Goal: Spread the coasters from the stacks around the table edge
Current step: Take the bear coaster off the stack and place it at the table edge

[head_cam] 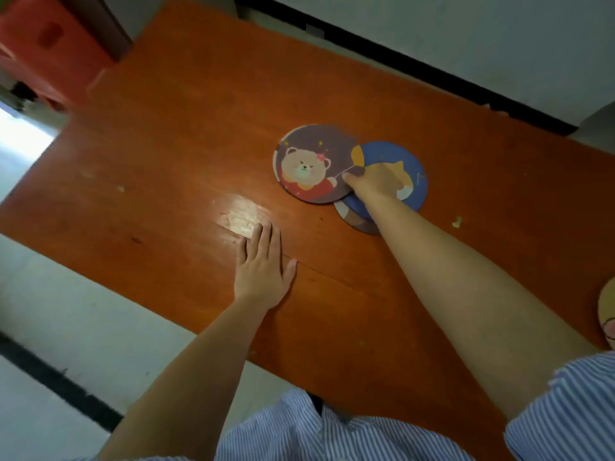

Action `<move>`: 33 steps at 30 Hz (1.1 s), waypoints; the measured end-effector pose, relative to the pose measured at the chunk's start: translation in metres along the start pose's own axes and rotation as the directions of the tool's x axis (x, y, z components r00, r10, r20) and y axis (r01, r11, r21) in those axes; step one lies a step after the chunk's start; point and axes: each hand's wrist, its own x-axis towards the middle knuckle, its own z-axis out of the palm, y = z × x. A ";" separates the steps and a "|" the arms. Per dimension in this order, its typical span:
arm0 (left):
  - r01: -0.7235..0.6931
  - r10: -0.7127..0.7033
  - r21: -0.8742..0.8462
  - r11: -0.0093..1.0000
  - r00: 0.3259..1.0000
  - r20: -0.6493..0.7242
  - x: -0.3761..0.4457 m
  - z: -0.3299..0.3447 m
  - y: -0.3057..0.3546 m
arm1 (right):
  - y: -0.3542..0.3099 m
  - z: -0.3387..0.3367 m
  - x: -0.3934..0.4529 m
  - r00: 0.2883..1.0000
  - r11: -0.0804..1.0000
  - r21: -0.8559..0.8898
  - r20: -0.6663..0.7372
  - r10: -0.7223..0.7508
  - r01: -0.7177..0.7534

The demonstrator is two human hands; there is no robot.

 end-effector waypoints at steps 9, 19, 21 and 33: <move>-0.015 0.015 -0.027 1.000 1.000 -0.012 0.001 0.000 0.000 | -0.013 0.001 0.008 0.997 0.996 -0.044 -0.013 0.074 -0.074; -0.002 -0.006 -0.107 0.994 0.997 -0.078 -0.009 -0.015 0.018 | 0.093 -0.062 -0.071 0.999 0.998 0.056 -0.028 0.030 -0.028; 0.040 -0.062 -0.226 0.973 0.994 -0.094 -0.016 -0.024 0.043 | 0.131 -0.077 -0.094 1.000 0.999 -0.036 0.017 0.020 -0.019; 0.413 -0.246 -0.537 0.735 0.902 0.356 -0.125 0.006 0.229 | 0.304 -0.121 -0.193 0.996 0.975 -0.216 0.086 -0.039 0.057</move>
